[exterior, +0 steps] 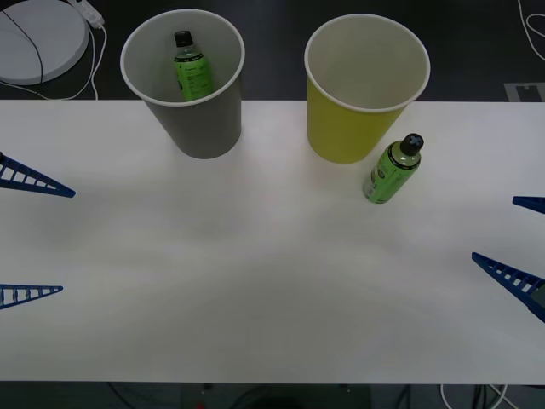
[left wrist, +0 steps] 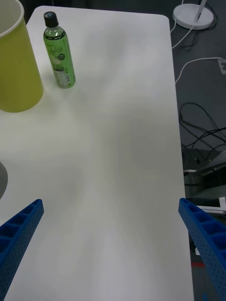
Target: Put the can into the green bin and the plastic bottle into the gray bin
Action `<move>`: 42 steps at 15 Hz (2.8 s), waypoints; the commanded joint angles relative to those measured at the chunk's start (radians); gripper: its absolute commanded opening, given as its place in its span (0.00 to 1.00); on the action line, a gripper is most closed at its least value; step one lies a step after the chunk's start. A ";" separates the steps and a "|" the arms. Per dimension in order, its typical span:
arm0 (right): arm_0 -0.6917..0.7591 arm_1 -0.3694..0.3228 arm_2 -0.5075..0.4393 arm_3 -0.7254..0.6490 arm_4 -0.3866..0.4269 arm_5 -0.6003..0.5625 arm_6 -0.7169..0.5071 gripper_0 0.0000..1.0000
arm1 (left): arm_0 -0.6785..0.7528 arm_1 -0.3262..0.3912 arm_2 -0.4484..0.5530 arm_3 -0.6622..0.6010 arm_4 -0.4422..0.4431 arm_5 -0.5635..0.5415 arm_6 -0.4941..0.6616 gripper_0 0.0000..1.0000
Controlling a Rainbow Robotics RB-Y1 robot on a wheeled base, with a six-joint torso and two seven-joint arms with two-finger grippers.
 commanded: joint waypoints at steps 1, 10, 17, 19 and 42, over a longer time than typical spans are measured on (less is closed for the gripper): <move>0.023 0.028 0.016 0.000 -0.025 0.061 -0.005 1.00 | 0.000 0.000 0.000 0.000 0.000 0.000 0.000 1.00; -0.045 0.077 0.157 0.002 -0.048 0.196 -0.010 1.00 | 0.000 0.000 0.000 0.000 0.000 0.000 0.000 1.00; -0.183 0.108 0.258 0.081 -0.019 0.222 0.018 1.00 | 0.000 0.000 0.000 0.000 0.000 0.000 0.000 1.00; -0.234 0.123 0.295 0.112 -0.008 0.228 0.021 1.00 | 0.000 0.000 0.000 0.000 0.000 0.000 0.000 1.00; -0.669 0.240 0.602 0.348 0.098 0.367 0.052 1.00 | 0.000 0.000 0.000 0.000 0.000 0.000 0.000 1.00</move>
